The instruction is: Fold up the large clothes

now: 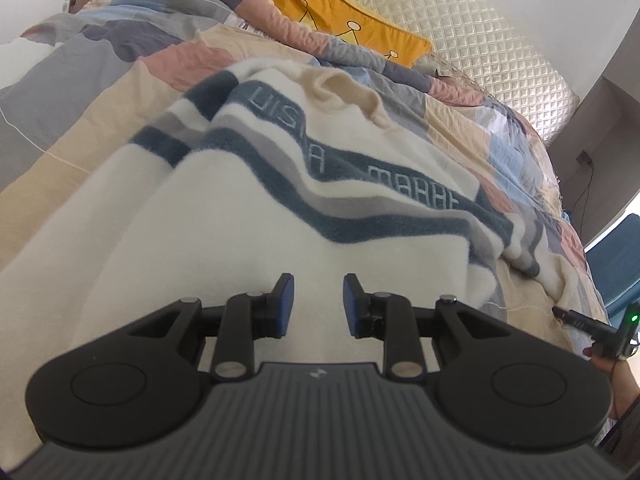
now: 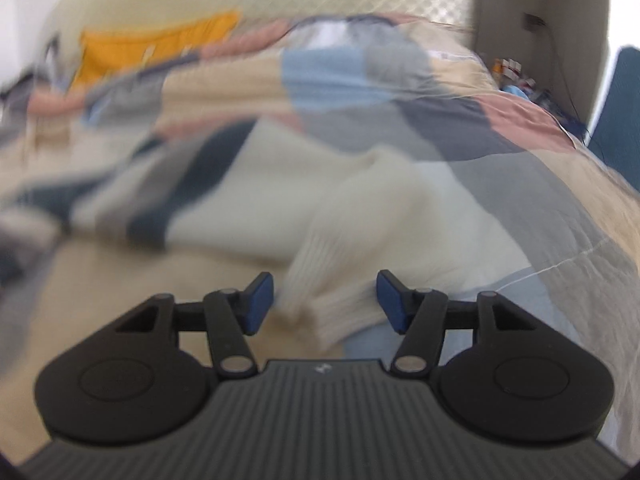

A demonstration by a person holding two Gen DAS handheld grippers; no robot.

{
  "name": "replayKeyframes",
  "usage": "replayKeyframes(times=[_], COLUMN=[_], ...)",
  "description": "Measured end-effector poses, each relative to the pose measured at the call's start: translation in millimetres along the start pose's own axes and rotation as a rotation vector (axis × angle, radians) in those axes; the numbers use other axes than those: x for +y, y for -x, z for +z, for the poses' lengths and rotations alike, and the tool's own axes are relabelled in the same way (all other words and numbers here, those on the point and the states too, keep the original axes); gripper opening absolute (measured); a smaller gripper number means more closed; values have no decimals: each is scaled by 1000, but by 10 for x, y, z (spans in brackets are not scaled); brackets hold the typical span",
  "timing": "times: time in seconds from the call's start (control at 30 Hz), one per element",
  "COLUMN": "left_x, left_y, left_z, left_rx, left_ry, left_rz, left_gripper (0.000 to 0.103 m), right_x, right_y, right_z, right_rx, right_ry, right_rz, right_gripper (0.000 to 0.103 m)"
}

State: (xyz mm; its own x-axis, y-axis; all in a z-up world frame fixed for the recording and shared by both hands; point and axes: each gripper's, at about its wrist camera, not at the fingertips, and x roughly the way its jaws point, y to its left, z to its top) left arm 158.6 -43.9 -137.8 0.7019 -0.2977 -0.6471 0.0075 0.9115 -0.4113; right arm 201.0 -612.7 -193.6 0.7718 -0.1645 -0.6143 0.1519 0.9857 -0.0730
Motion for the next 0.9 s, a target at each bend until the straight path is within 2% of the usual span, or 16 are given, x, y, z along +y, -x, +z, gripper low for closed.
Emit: replayKeyframes(times=[0.13,0.17,0.2,0.23,0.3,0.4,0.53,0.67,0.73,0.83,0.9], left_x=[29,29,31,31,27,21,29,30,35,50,60], left_y=[-28,-36,-39,-41,-55,-95,-136,-185,-212,-249,-259], left_z=[4,8,12,11,1,-7,9,24,46,99,133], left_rx=[10,10,11,12,17,24,21,25,27,24,23], left_ry=[12,14,12,11,13,16,23,31,33,46,50], left_rz=[5,6,5,5,4,5,10,24,32,40,48], left_gripper=[31,31,31,31,31,31,31,31,31,31,31], right_x=[305,319,292,256,147,-143,-647,-1229,-1449,-1590,-1561], right_y=[-74,-64,-44,-28,13,156,174,-56,-220,-407,-429], right_z=[-154,-159,-149,-126,-84,26,252,365,343,234,200], right_rx=[-2,-15,-23,-32,-58,-150,-182,-99,-37,25,4], right_ry=[269,275,248,221,169,48,-109,-279,-341,-413,-447], right_rz=[-116,-133,-138,-152,-204,-228,-342,-416,-408,-385,-389], right_gripper=[59,58,49,32,21,18,13,13,13,13,15])
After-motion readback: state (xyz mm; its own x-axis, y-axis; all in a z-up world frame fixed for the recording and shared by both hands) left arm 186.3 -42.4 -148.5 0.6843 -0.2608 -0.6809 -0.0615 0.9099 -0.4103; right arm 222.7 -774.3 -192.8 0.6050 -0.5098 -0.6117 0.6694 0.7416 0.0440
